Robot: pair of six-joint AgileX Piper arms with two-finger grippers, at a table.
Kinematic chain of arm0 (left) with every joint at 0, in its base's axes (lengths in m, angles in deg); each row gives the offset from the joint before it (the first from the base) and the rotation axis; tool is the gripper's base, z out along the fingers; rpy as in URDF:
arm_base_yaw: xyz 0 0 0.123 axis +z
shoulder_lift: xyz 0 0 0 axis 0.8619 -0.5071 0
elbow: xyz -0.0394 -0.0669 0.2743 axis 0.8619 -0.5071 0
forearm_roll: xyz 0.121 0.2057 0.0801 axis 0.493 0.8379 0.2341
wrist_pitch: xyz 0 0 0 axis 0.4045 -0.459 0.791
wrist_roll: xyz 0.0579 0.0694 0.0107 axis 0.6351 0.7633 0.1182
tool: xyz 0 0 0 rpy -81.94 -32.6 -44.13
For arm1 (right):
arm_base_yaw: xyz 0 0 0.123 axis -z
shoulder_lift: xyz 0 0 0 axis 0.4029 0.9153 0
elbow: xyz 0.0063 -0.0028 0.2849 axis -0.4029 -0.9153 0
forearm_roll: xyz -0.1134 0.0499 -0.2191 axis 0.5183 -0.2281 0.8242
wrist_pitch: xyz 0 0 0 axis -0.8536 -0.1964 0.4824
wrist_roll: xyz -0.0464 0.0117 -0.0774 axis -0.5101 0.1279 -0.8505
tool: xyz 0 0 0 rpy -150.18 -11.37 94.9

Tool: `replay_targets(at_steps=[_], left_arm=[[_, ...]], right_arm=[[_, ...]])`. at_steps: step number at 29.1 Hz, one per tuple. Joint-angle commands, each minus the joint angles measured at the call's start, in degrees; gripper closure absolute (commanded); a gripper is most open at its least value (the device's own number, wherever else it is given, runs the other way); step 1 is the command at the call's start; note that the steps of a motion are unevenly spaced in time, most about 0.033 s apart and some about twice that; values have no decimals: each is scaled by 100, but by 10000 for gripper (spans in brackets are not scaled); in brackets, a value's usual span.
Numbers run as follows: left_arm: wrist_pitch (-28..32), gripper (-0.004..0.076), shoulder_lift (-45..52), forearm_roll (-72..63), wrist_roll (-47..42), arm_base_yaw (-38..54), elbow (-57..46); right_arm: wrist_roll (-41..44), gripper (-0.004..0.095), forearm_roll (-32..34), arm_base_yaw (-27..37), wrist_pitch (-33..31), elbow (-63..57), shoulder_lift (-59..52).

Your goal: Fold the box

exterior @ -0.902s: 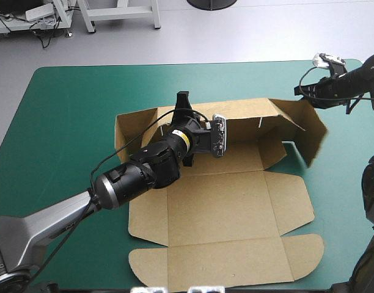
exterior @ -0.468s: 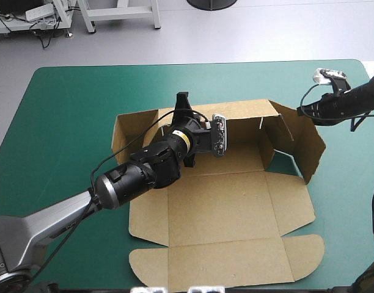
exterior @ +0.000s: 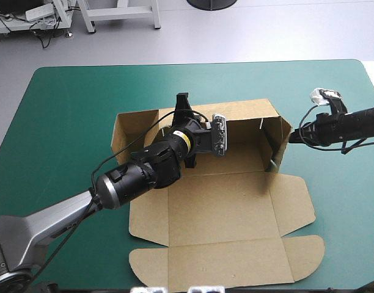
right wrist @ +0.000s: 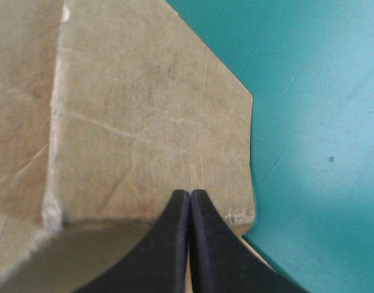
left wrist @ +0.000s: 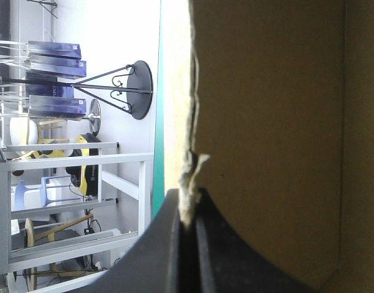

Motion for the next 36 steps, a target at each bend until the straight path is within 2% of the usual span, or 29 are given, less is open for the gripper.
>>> replay_targets(at_steps=[1,8,15,19,22,25,28,30,33,36], left_arm=[[216,734,230,58,-113,-43,134],[266,734,230,-164,-113,-43,134],[295,734,230,-187,-113,-43,134],[309,734,230,-202,-113,-43,134],[309,734,230,-202,-113,-43,134],[309,734,230,-210,-113,-43,134],[309,734,230,-210,-113,-43,134],[309,734,230,-226,-113,-43,134],[309,734,230,-282,-113,-43,134],[309,734,230,-315,-113,-43,134]], right_arm=[[-188,922,-446,217,-196,62,-354],[-227,922,-446,259,-276,29,-353],[-1125,922,-387,259,-185,29,-353],[-1181,898,-121,203,-169,29,-353],[-1181,783,285,23,-76,29,-353],[-1181,592,575,-247,57,29,-353],[-1587,428,600,-470,337,29,-353],[-1802,387,486,-579,596,29,-342],[-1913,386,380,-657,753,29,-342],[-2029,387,233,-666,411,29,-342]])
